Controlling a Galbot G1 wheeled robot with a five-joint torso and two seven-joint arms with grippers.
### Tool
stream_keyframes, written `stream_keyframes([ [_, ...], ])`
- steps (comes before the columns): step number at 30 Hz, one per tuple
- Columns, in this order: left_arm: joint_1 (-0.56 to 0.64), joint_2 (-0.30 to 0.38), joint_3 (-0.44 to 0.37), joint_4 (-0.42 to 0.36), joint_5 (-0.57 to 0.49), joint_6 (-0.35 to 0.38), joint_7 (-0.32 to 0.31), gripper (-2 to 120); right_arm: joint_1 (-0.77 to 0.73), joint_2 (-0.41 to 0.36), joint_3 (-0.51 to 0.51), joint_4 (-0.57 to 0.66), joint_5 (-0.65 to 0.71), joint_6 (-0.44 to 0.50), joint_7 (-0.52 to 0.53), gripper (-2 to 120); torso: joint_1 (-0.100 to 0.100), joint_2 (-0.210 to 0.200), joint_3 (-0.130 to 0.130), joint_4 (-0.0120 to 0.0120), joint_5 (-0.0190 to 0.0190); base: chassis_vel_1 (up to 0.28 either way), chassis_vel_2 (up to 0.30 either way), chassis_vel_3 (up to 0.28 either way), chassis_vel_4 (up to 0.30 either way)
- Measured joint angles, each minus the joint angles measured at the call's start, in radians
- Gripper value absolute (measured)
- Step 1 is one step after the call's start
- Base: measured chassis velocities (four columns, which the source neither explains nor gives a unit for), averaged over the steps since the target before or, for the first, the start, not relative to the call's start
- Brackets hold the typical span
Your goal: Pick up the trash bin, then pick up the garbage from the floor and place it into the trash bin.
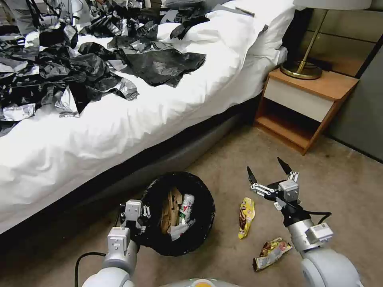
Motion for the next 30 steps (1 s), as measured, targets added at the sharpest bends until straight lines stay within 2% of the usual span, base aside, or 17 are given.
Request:
stream_keyframes([
  [2,-0.001,0.000,0.000,0.002,0.000,0.000,0.000,1,-0.002,-0.015,-0.011,0.003,0.037,-0.111,0.021,100,0.000,0.000,0.000,0.0000,0.0001,0.000,0.000,0.000,0.000],
  [4,-0.002,-0.001,0.000,0.003,0.000,0.000,0.000,1,-0.003,-0.020,-0.014,0.005,0.047,-0.141,0.026,100,0.000,0.000,0.000,-0.0001,0.0001,0.000,0.000,0.000,0.000],
  [5,-0.003,-0.002,0.001,0.005,0.000,0.000,0.000,1,-0.002,-0.039,-0.024,0.011,0.081,-0.259,0.043,100,0.000,0.000,0.000,-0.0002,-0.0002,0.000,0.000,0.000,0.000],
  [7,-0.003,-0.003,0.003,0.008,0.000,0.000,0.000,1,0.010,-0.066,-0.042,0.001,0.114,-0.364,0.071,100,0.000,0.000,0.000,-0.0001,0.0001,0.000,0.000,0.000,0.000],
  [8,-0.003,-0.003,0.003,0.008,0.000,0.000,0.000,1,0.010,-0.066,-0.042,0.001,0.114,-0.364,0.071,100,0.000,0.000,0.000,-0.0001,0.0001,0.000,0.000,0.000,0.000],
  [10,-0.004,-0.003,0.005,0.009,0.001,0.000,0.000,1,0.026,-0.107,-0.059,-0.021,0.170,-0.459,0.092,100,0.000,0.000,0.000,0.0001,0.0000,0.000,0.000,0.000,0.000],
  [13,-0.005,-0.004,0.006,0.010,0.001,0.000,0.000,1,0.033,-0.125,-0.067,-0.039,0.203,-0.493,0.099,100,0.000,0.000,0.000,0.0001,-0.0001,0.000,0.000,0.000,0.000],
  [16,-0.005,-0.004,0.007,0.012,0.002,0.000,0.000,1,0.038,-0.157,-0.081,-0.108,0.286,-0.555,0.112,100,0.000,0.000,0.000,0.0000,0.0001,0.000,0.000,0.000,0.000],
  [22,-0.005,-0.004,0.008,0.015,0.002,0.000,0.000,1,0.002,-0.175,-0.082,-0.193,0.336,-0.573,0.114,100,0.000,0.000,0.000,0.0000,0.0001,0.000,0.000,0.000,0.000],
  [30,-0.009,-0.003,0.009,0.022,0.002,-0.001,0.000,1,-0.092,-0.219,-0.071,-0.220,0.336,-0.563,0.095,100,0.000,0.000,0.000,-0.0001,0.0000,0.000,0.000,0.000,0.000],
])
